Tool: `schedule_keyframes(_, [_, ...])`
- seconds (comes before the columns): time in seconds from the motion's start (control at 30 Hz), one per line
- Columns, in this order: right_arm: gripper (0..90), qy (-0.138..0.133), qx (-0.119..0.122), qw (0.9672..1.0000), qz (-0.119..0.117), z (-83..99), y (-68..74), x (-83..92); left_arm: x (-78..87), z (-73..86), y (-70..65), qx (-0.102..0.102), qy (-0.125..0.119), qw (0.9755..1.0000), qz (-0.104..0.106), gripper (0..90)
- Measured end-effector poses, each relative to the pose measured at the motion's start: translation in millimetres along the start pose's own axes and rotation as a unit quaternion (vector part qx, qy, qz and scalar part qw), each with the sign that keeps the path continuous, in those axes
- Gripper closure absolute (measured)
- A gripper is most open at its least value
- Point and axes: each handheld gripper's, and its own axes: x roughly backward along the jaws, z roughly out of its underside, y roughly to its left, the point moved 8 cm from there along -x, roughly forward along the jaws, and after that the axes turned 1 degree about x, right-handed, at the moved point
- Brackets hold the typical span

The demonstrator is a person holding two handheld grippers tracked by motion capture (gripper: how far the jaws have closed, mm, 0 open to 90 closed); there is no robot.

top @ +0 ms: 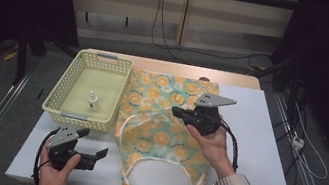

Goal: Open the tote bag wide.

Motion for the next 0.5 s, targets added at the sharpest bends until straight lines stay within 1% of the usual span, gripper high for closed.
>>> schedule_keyframes(0.1, [90.0,-0.009,0.002,1.0,-0.001,-6.4,-0.6,1.1,0.5,0.7,-0.1,-0.004,0.003,1.0,0.001,5.7])
schedule_keyframes(0.13, [90.0,-0.01,0.004,0.9999,-0.001,-8.2,-0.7,1.5,0.6,0.5,-0.3,-0.001,0.0,1.0,0.001,5.8])
schedule_keyframes(0.27, [90.0,-0.026,0.003,0.9997,-0.004,-16.4,-0.2,4.3,1.8,1.3,1.8,0.0,0.002,1.0,0.001,5.8])
schedule_keyframes(0.3, [90.0,-0.029,0.003,0.9996,-0.003,-18.1,-0.1,5.2,1.9,1.3,1.9,0.004,0.0,1.0,-0.002,5.9])
schedule_keyframes(0.33, [90.0,-0.033,0.003,0.9994,-0.004,-19.5,0.5,6.1,2.3,1.7,2.8,0.001,0.001,1.0,-0.006,5.9])
schedule_keyframes(0.43, [90.0,-0.043,0.002,0.9991,-0.007,-22.8,1.9,7.9,3.4,2.3,2.3,0.005,0.001,1.0,-0.005,5.9])
schedule_keyframes(0.5, [90.0,-0.041,0.005,0.9991,-0.005,-23.3,3.0,9.1,4.2,1.8,2.3,0.002,0.0,1.0,-0.004,5.9])
